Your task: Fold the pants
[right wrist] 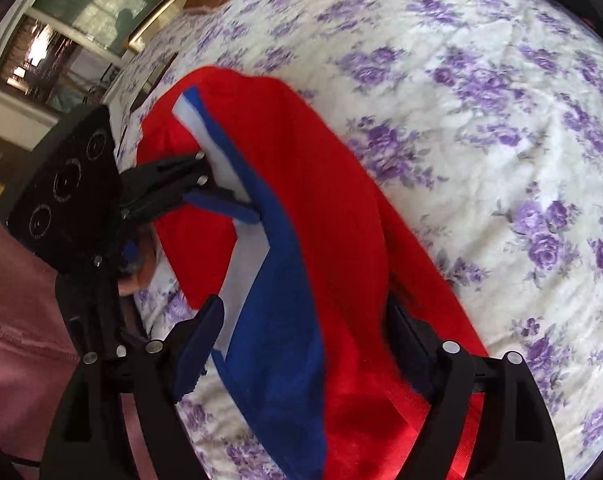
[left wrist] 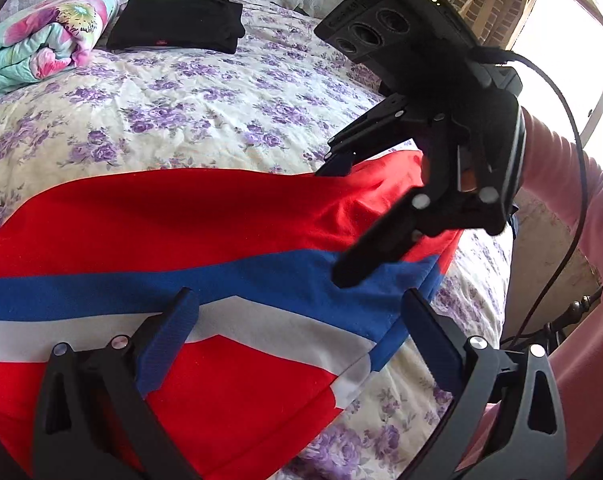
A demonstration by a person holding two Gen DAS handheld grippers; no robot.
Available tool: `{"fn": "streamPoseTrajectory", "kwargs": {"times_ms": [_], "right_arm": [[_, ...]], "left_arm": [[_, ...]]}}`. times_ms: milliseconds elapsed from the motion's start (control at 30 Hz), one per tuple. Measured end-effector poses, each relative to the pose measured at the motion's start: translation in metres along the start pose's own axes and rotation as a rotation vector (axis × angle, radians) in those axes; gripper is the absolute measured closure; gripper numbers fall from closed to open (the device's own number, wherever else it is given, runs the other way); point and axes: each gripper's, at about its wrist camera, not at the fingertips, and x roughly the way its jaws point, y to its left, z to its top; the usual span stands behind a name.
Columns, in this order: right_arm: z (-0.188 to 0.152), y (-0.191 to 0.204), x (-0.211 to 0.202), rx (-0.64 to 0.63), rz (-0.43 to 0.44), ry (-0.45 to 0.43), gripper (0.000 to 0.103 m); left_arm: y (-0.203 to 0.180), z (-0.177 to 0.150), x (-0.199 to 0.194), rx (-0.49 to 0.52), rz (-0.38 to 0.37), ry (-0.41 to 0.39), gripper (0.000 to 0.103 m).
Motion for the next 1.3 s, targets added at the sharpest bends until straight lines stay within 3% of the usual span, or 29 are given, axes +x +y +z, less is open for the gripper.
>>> {"fn": "streamPoseTrajectory", "kwargs": {"times_ms": [100,233,300,433,633,700,800,867,1033,1133,1167,1300], "right_arm": [[0.001,0.001,0.002,-0.018,-0.081,0.02,0.02],[-0.005,0.004,0.006,-0.04,0.031,0.047,0.017],[-0.004,0.007,0.004,-0.055,0.132,0.014,0.017],[0.004,-0.01,0.018,0.011,0.194,-0.048,0.011],[0.016,-0.025,0.013,0.061,0.428,-0.306,0.009],[0.021,-0.039,0.008,0.103,0.394,-0.394,0.009],[0.019,-0.068,-0.001,0.183,0.436,-0.468,0.018],[0.014,-0.083,0.0,0.219,0.458,-0.452,0.036],[0.004,-0.105,-0.012,0.263,0.413,-0.462,0.041],[-0.012,-0.094,-0.033,0.266,0.196,-0.542,0.026],[-0.018,-0.09,-0.043,0.272,0.164,-0.572,0.026],[-0.042,-0.055,-0.059,0.242,0.163,-0.676,0.026]], "left_arm": [[0.0,0.0,0.0,-0.001,-0.003,-0.001,0.004],[0.0,0.0,0.001,0.001,-0.007,0.001,0.004],[0.0,0.001,0.001,0.0,-0.008,0.001,0.004],[-0.001,0.0,0.001,0.0,-0.006,0.001,0.004],[-0.001,0.0,0.001,-0.001,-0.008,0.001,0.004],[-0.001,0.0,0.001,-0.002,-0.009,0.0,0.004],[0.0,0.0,0.001,-0.006,-0.013,-0.001,0.004],[0.001,0.0,0.001,-0.009,-0.018,-0.002,0.004],[-0.002,-0.001,0.002,-0.004,-0.009,0.001,0.004],[-0.001,-0.002,0.002,-0.002,-0.005,0.003,0.004],[0.0,-0.003,0.002,0.001,-0.003,0.004,0.004],[-0.002,-0.001,0.004,0.003,0.004,0.005,0.004]]}}
